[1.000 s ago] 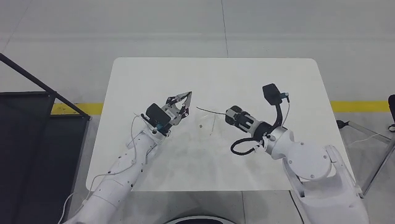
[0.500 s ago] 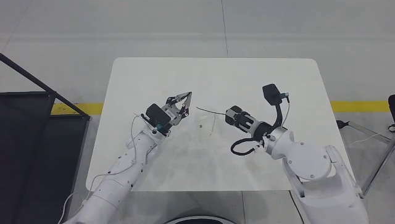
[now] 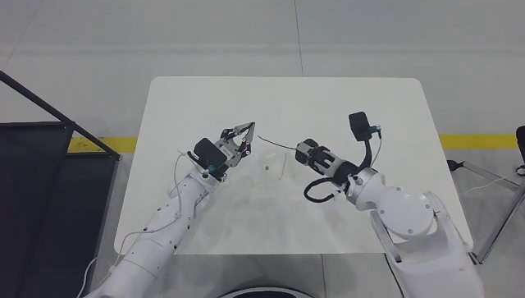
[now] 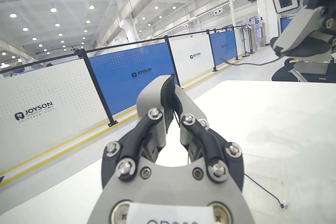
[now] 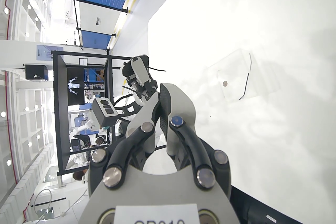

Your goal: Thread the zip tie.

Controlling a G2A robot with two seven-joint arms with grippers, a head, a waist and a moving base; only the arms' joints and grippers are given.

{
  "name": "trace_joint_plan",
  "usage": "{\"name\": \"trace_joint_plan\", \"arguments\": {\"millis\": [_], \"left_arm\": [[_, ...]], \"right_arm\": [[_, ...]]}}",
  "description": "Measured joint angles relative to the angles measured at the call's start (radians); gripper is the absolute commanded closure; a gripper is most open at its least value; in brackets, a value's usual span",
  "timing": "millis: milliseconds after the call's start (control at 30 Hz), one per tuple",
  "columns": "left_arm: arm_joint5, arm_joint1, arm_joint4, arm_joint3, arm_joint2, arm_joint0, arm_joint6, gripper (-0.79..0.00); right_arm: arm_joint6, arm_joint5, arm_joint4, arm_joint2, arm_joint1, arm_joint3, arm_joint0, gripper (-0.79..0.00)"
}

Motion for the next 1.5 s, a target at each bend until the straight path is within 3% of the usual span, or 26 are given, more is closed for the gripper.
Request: {"name": "trace_joint_plan", "arguments": {"millis": [433, 833, 1500], "left_arm": [[0.0, 0.0, 0.0, 0.0, 0.0, 0.0, 0.0, 0.0], [0.0, 0.0, 0.0, 0.0, 0.0, 0.0, 0.0, 0.0], [0.0, 0.0, 0.0, 0.0, 0.0, 0.0, 0.0, 0.0]], "right_arm": [[-0.019, 0.084, 0.033, -0.046, -0.016, 0.059, 0.081, 0.0], [-0.031, 0.094, 0.066, -0.072, -0.028, 0.107, 0.139, 0.0], [-0.045, 0.107, 0.073, -0.073, -0.034, 0.11, 0.143, 0.0]]}}
